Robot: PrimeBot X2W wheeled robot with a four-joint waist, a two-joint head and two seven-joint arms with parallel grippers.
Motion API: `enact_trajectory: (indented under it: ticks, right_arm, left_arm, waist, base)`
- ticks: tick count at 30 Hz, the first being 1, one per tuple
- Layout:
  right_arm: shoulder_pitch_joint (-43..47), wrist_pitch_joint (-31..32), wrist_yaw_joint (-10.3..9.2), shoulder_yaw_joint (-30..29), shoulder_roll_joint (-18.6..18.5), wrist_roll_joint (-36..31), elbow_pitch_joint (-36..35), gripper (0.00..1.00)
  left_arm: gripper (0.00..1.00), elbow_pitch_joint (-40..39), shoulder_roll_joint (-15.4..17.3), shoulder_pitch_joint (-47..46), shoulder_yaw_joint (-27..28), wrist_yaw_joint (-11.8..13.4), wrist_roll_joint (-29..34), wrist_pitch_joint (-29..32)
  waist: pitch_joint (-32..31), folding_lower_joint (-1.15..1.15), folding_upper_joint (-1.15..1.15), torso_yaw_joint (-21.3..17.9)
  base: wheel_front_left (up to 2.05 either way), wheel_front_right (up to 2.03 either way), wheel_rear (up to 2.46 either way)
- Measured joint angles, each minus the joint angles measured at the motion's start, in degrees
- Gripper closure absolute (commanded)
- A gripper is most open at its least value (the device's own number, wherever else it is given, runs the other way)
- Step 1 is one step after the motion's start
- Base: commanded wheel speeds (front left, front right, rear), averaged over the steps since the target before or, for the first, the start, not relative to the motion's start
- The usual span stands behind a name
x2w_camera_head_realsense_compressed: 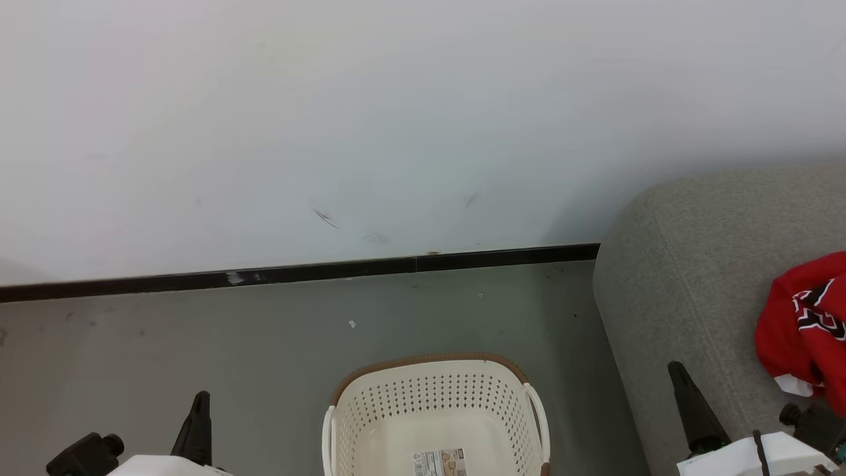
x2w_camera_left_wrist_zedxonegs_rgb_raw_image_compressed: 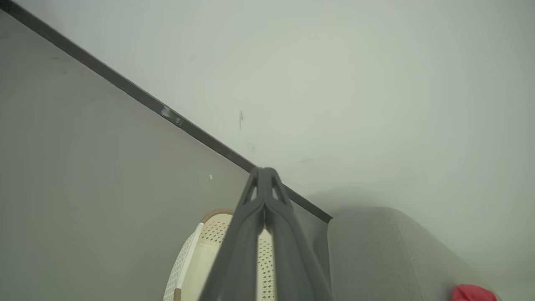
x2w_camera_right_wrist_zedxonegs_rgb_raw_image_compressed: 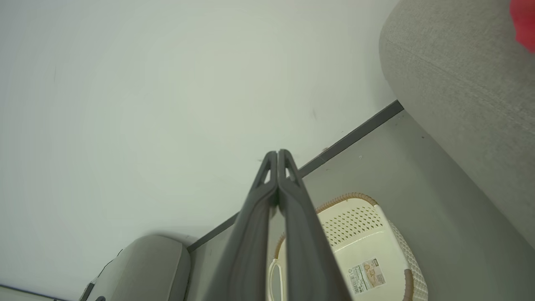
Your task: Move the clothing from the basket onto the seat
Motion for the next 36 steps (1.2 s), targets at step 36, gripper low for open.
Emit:
enact_trajectory:
  ticks: [36]
  right_arm:
    - [-4.6,5.9,-0.01,-1.0,-2.1,33.8,4.1,1.00]
  left_arm:
    - [1.00,3.2,-3.2,-2.4,7.3,-8.0,-23.0,6.9]
  waist:
    - [1.4,-0.72,0.00,-0.5]
  base:
    - [0.00,0.00,0.00]
